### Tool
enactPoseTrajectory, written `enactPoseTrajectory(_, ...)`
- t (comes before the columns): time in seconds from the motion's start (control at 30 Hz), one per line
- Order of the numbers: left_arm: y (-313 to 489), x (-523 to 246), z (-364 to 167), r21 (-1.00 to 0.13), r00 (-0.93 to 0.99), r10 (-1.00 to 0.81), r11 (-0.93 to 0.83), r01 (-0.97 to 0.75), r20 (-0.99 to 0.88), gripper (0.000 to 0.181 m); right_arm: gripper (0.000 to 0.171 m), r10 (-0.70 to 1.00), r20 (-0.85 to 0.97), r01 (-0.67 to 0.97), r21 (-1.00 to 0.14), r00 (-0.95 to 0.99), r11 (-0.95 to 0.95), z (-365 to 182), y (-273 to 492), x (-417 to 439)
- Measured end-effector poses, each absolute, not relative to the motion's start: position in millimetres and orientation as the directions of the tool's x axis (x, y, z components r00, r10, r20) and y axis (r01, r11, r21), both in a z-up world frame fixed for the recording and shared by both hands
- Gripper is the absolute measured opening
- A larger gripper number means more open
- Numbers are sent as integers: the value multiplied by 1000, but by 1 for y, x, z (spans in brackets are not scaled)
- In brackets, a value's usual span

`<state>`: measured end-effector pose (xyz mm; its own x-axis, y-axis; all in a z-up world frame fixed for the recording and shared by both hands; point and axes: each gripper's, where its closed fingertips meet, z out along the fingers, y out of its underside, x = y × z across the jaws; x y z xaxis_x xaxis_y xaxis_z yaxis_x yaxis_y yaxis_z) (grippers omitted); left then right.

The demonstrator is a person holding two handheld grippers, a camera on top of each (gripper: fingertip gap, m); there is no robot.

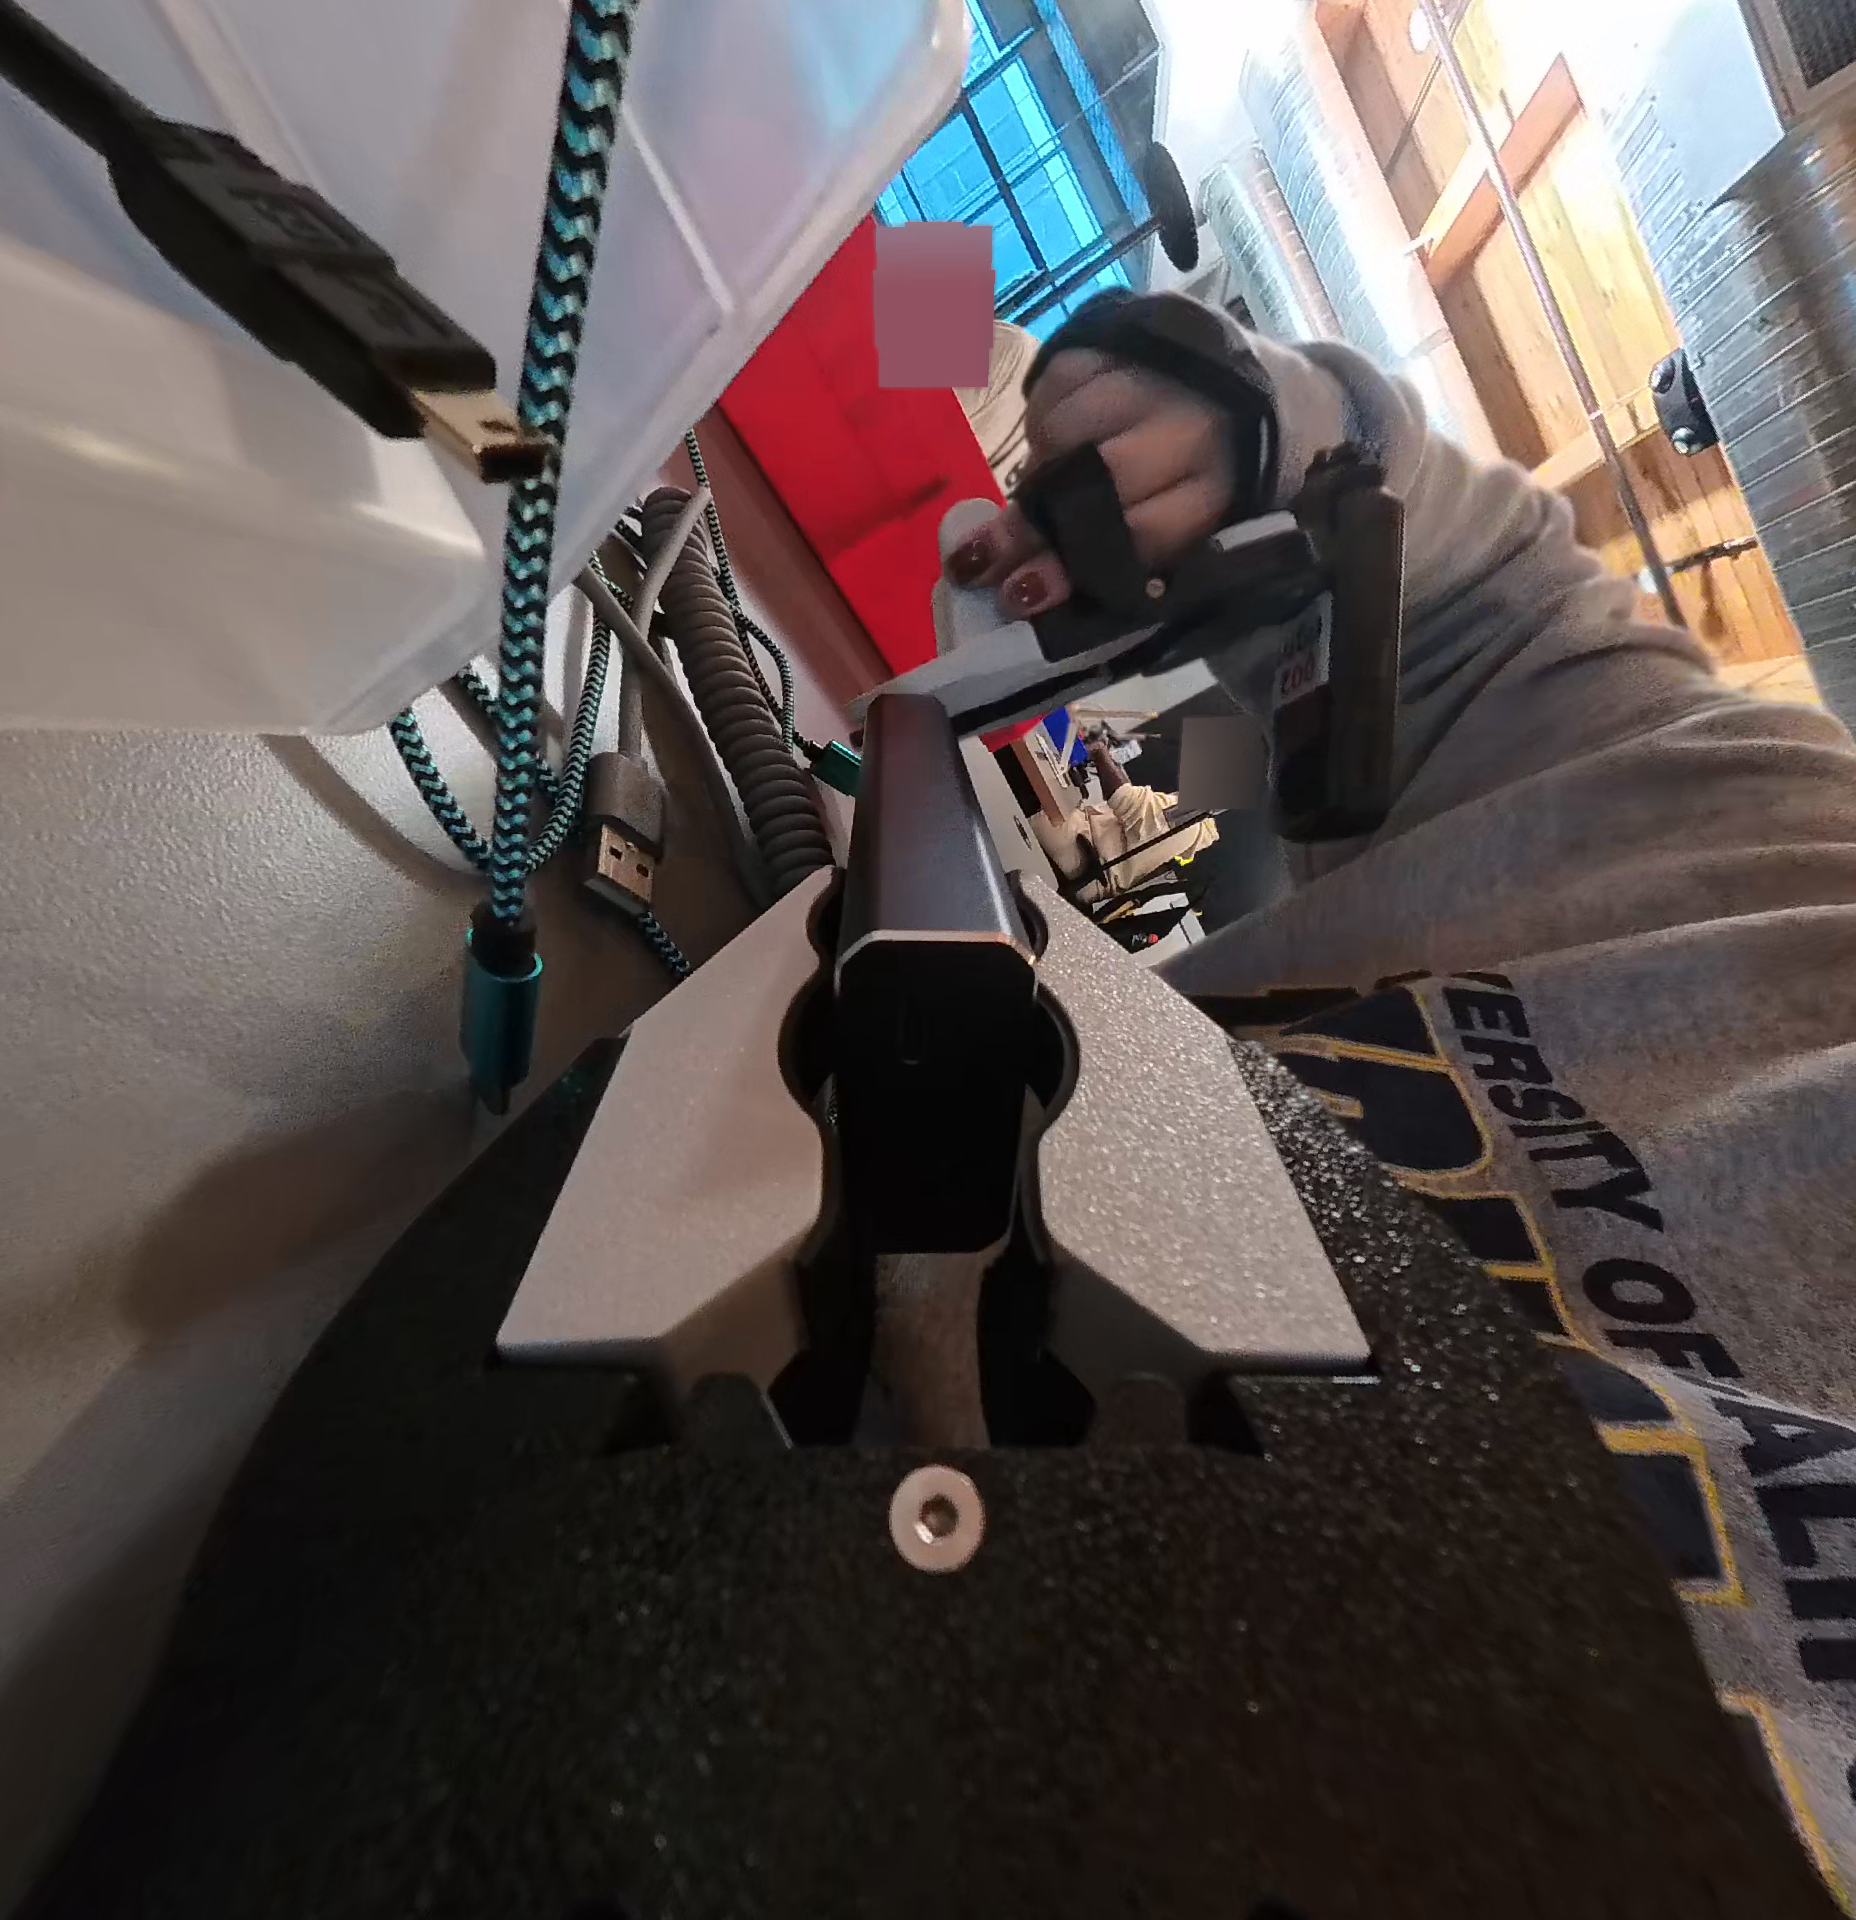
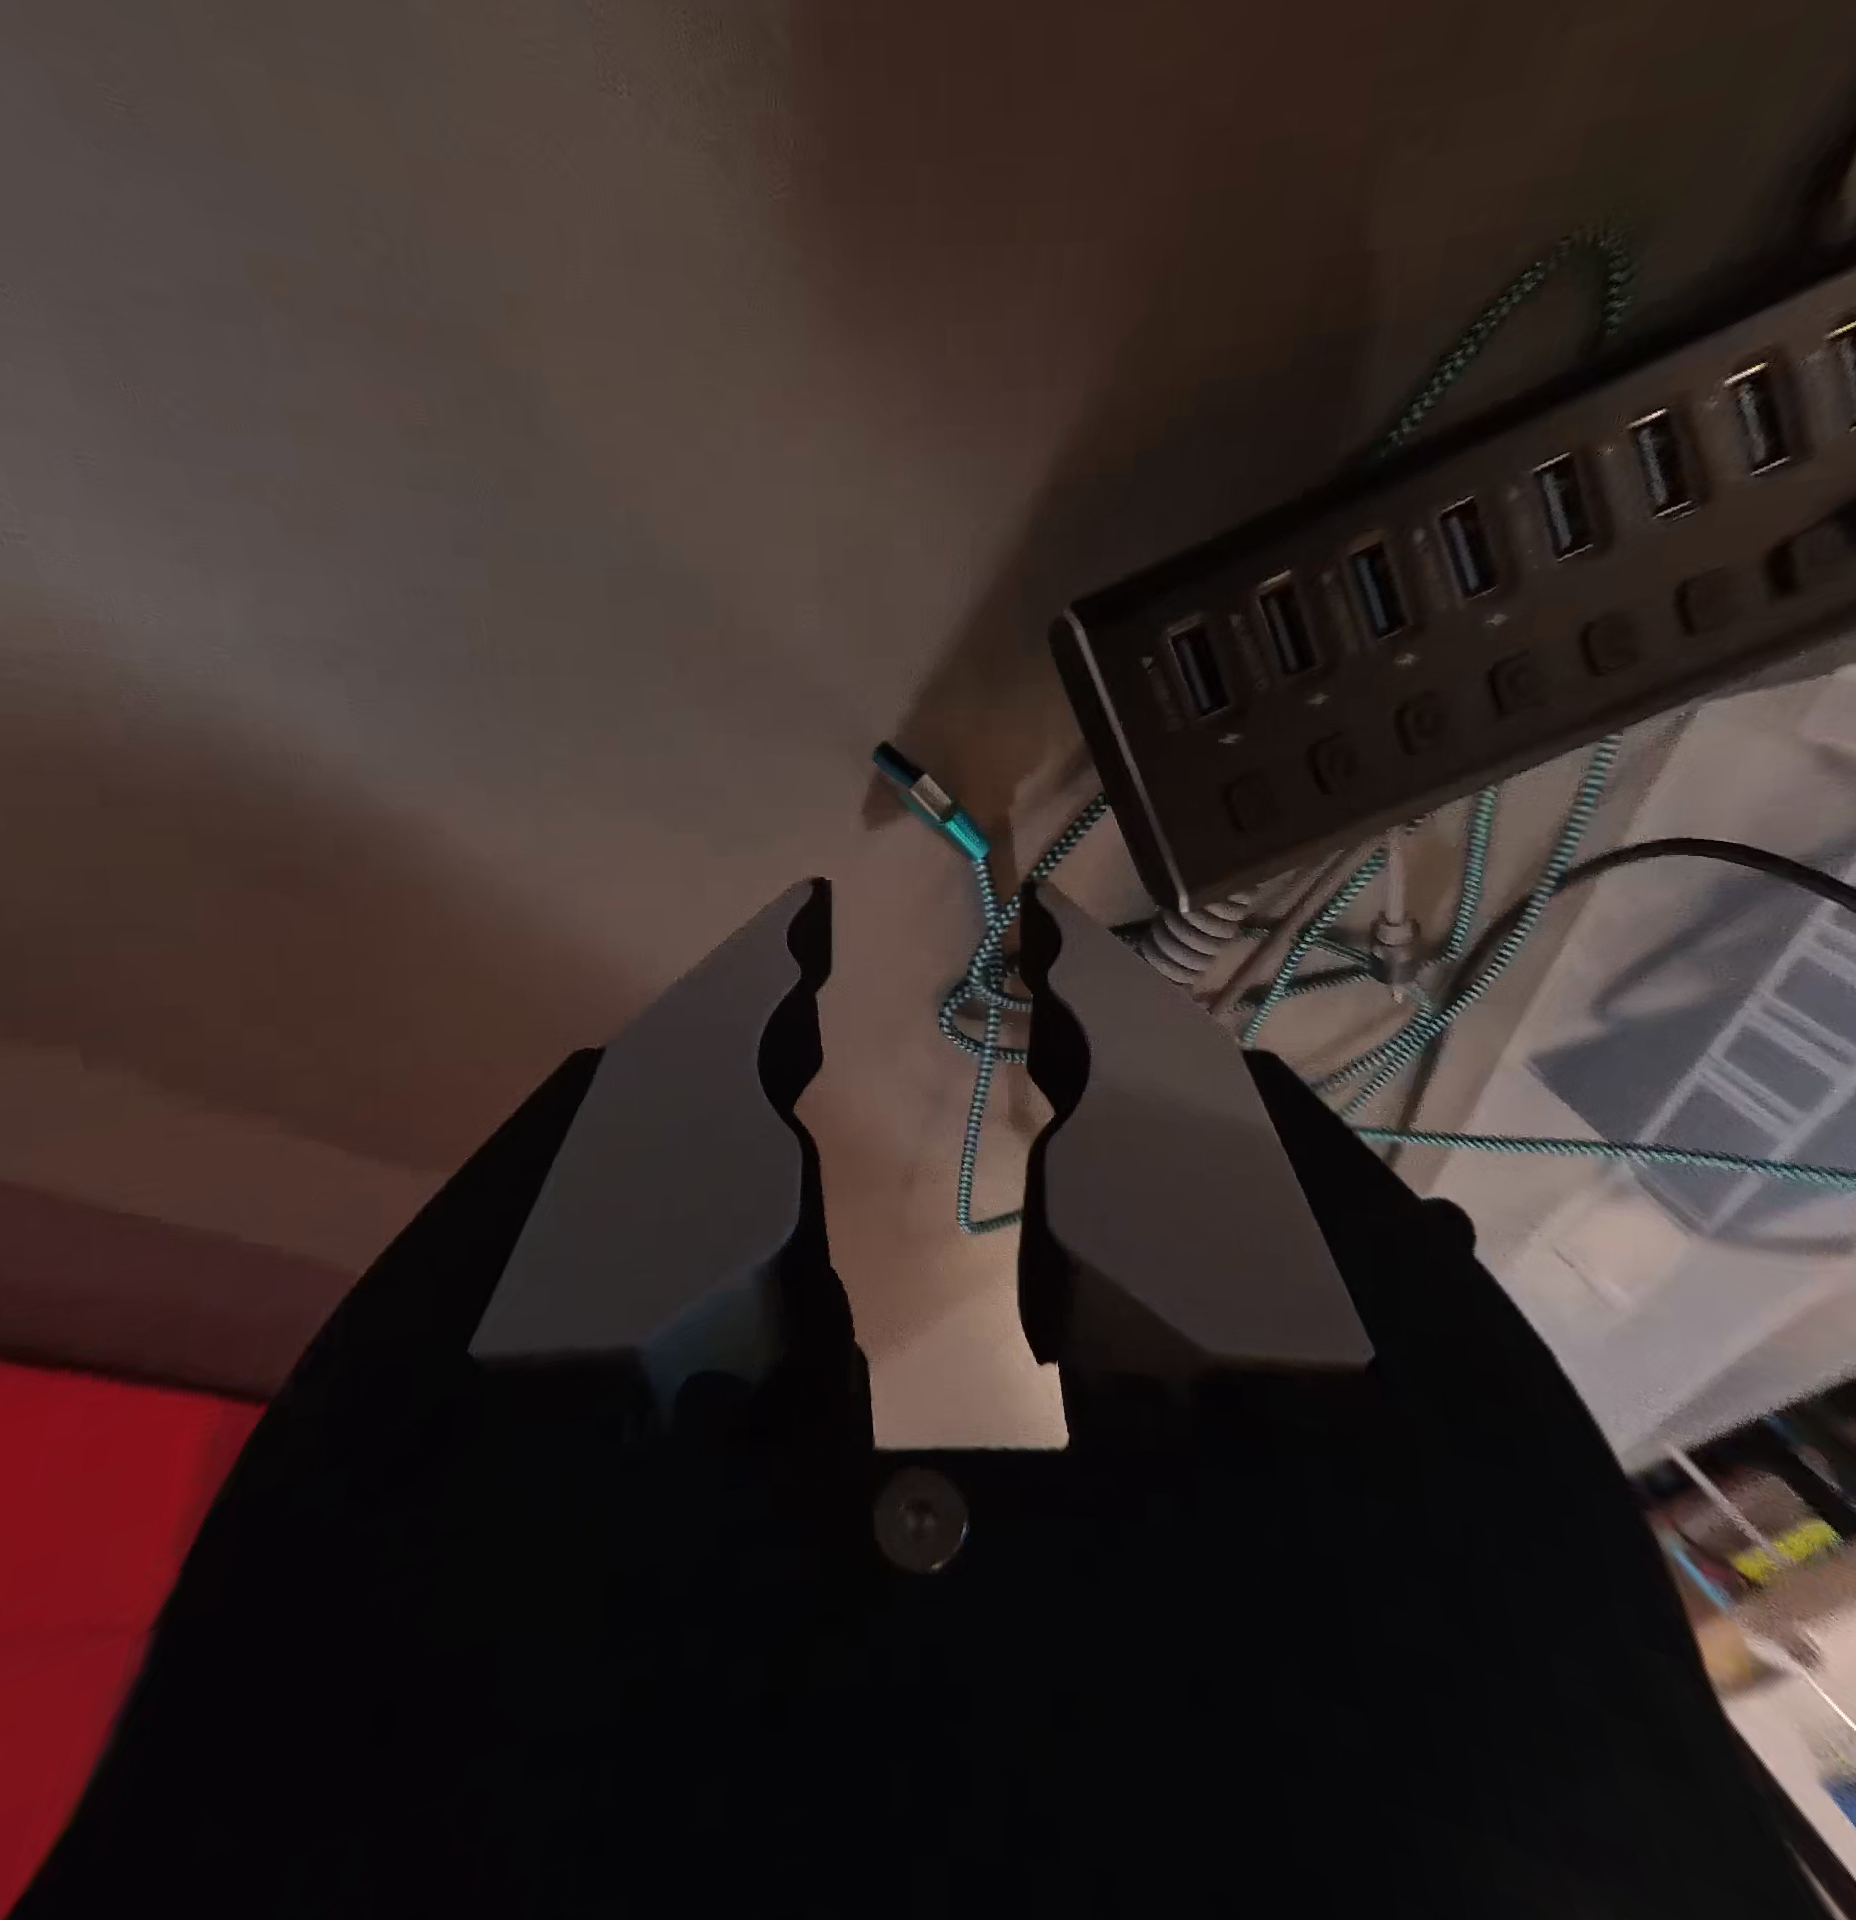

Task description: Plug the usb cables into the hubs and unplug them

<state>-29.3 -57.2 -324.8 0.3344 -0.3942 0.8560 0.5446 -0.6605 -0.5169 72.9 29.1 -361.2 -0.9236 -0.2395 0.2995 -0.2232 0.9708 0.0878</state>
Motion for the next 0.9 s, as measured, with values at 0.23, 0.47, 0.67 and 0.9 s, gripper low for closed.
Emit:
enactPoseTrajectory(0.23, -58, -29, -325, -516, 331, -396, -663, 543, 856, 28, 18, -280, 227, -283, 20, -933, 959, -362, 26, 62)
enactPoseTrajectory(0.47, -58, -28, -325, -514, 323, -400, -667, 539, 858, 29, 24, -319, 178, -328, -23, -931, 944, -372, 22, 67)
enactPoseTrajectory(0.67, -57, -29, -324, -511, 321, -398, -666, 543, 859, 28, 13, -286, 113, -292, -37, -951, 956, -378, 23, 73)
enactPoseTrajectory(0.9, -52, -35, -324, -479, 311, -364, -649, 591, 878, 28, 8, -13, 204, -6, 33, -979, 999, -372, 38, 65)
